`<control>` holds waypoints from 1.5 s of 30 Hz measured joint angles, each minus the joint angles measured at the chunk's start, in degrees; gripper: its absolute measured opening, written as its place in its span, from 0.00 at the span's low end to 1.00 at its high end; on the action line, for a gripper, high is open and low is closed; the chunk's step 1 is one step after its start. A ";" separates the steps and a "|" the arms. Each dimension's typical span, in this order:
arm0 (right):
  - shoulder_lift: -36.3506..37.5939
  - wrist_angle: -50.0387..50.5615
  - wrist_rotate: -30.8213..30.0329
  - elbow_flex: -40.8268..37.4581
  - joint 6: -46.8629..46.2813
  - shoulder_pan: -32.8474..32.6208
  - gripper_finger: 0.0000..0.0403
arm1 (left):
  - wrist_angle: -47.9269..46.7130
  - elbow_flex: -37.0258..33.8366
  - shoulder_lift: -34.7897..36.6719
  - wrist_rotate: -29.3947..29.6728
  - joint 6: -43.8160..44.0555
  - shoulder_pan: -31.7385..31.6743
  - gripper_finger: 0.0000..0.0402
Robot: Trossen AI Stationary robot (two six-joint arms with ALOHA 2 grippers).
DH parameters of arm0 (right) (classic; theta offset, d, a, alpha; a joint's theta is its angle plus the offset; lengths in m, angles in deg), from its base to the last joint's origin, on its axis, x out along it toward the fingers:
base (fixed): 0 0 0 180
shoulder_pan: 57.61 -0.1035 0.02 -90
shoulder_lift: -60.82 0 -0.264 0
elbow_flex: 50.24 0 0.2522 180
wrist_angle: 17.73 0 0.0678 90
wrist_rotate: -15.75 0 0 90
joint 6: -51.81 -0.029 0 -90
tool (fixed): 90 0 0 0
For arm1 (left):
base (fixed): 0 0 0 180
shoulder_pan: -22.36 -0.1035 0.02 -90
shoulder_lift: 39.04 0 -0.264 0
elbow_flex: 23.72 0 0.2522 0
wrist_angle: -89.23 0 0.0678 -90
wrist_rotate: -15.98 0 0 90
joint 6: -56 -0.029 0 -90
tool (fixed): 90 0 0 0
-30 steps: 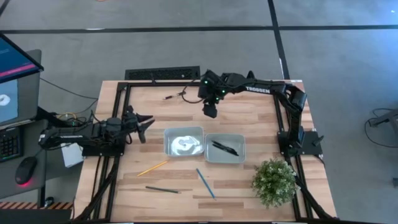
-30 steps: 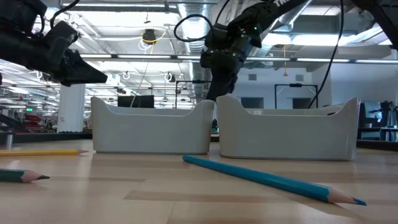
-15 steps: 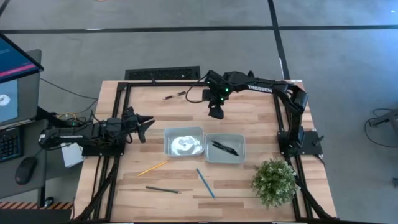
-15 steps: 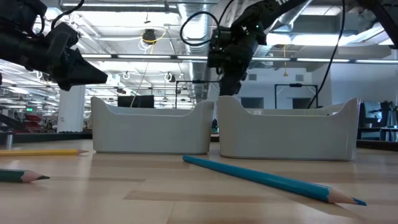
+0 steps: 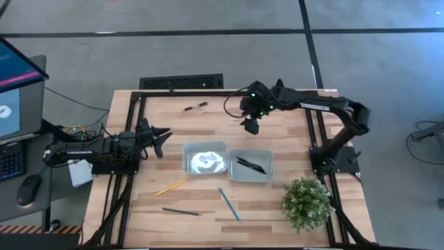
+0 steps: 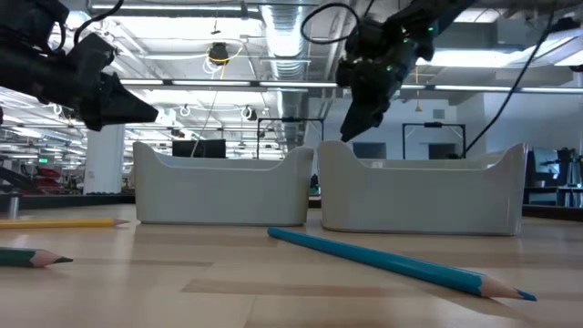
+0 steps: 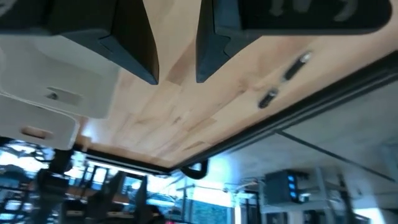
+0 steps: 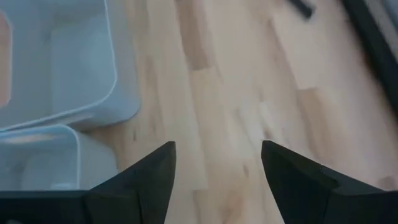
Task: Sort pens & pencils
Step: Put the black pen into the right gray bin
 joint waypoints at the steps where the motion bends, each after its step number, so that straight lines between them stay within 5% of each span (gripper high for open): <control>1: 1.09 -1.19 -0.82 -0.91 -0.15 -0.29 0.65 | 0.00 0.00 -0.02 0.99 0.10 -0.01 0.24; 19: 1.87 -10.16 -2.08 -2.07 -1.52 -1.03 0.65 | 2.69 4.19 -1.54 2.98 -0.12 -4.30 0.24; 45: 1.68 -9.24 -2.04 -2.14 -2.98 -1.77 0.65 | 3.04 11.80 -18.51 2.81 -0.39 -10.93 0.24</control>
